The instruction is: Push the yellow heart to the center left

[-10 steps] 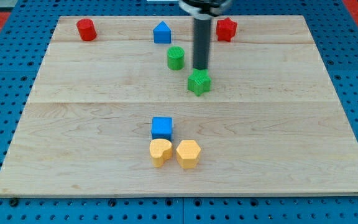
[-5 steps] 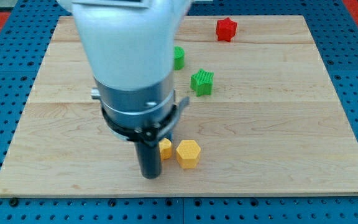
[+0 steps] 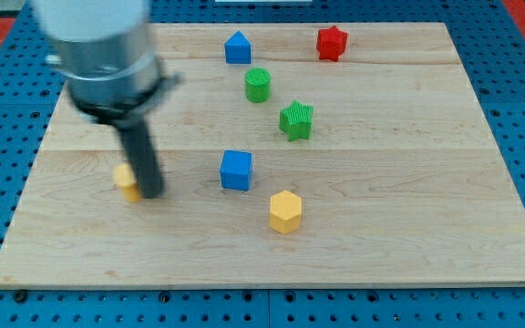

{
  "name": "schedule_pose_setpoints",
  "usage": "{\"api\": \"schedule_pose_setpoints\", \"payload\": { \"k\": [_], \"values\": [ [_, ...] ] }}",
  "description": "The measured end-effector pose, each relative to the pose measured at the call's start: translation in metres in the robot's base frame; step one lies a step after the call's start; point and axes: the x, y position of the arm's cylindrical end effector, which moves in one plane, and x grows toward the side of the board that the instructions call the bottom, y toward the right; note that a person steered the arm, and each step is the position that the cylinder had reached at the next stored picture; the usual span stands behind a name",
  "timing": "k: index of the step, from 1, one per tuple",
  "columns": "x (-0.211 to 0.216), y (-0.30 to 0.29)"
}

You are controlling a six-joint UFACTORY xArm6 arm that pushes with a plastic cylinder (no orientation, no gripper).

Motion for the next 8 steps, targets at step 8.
{"api": "schedule_pose_setpoints", "payload": {
  "k": [8],
  "values": [
    [-0.037, -0.02]
  ]
}}
